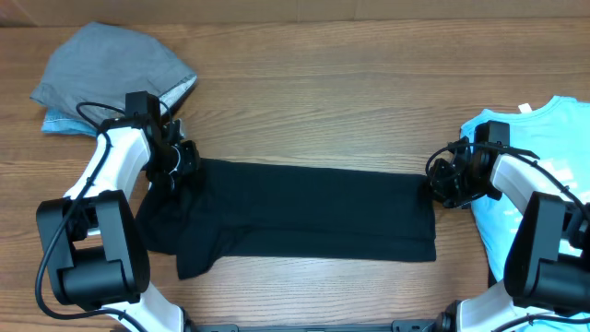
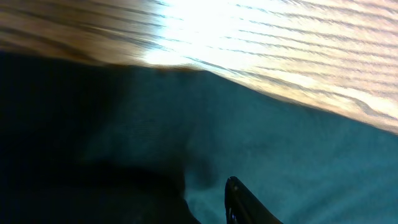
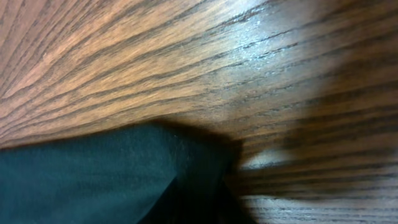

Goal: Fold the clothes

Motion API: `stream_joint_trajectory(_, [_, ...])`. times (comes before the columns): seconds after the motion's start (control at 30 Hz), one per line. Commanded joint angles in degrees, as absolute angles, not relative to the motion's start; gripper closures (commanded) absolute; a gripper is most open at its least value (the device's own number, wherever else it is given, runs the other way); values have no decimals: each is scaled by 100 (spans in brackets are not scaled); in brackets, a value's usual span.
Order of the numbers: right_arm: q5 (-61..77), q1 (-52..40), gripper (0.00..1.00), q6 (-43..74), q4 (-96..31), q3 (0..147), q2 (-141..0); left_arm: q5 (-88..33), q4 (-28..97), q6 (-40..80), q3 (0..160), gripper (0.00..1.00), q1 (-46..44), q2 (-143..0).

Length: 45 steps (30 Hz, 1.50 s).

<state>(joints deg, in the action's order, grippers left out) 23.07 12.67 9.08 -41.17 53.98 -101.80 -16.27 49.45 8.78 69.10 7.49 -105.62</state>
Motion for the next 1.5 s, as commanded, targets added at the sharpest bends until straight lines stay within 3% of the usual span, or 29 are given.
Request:
stream_joint_trajectory(0.0, [2106,1260,88,954,-4051,5356,-10232,-2239,4989,572,7030,66,714,-10248])
stream_joint_trajectory(0.17, [2106,1260,88,956,-3994,5356,-10232,-2294,5011,429,7030,68,714,-10186])
stream_joint_trajectory(0.23, [2106,1260,88,956,-3988,5356,-10232,-2222,5004,331,7028,85,714,-10189])
stream_joint_trajectory(0.3, [2104,1260,88,956,-3990,5356,-10232,-1872,4871,346,7028,96,720,-10189])
stream_joint_trajectory(0.73, [2018,1260,89,956,-3992,5356,-10232,-508,4101,469,7028,96,720,-10189])
stream_joint_trajectory(0.77, [2018,1260,88,956,-3994,5356,-10232,-438,4084,475,7028,95,720,-10189])
stream_joint_trajectory(0.8, [2018,1260,88,956,-3994,5356,-10232,-427,4080,475,7028,86,720,-10189])
stream_joint_trajectory(0.87, [2018,1260,88,956,-3994,5356,-10232,-622,4117,491,7028,62,720,-10189])
stream_joint_trajectory(0.9, [2018,1260,88,958,-3992,5356,-10232,-1061,4287,482,7028,44,720,-10186])
stream_joint_trajectory(0.93, [2018,1260,88,956,-3994,5356,-10232,-1247,4410,451,7028,37,720,-10186])
stream_joint_trajectory(1.03, [2018,1260,88,958,-3997,5356,-10232,-1380,4825,419,7028,33,720,-10189])
stream_joint_trajectory(1.1, [2018,1260,88,958,-3997,5356,-10232,-1354,5002,342,7011,38,718,-10189])
stream_joint_trajectory(1.23, [2018,1260,88,958,-3992,5356,-10232,-1332,5083,272,6884,62,711,-10189])
stream_joint_trajectory(1.27, [2018,1260,88,958,-3992,5356,-10232,-1332,5118,274,6847,69,711,-10189])
stream_joint_trajectory(1.33, [2018,1260,88,958,-3997,5356,-10232,-1330,5168,274,6820,94,711,-10189])
stream_joint_trajectory(1.47, [2018,1260,88,958,-3994,5356,-10232,-1129,4952,355,6838,96,757,-10186])
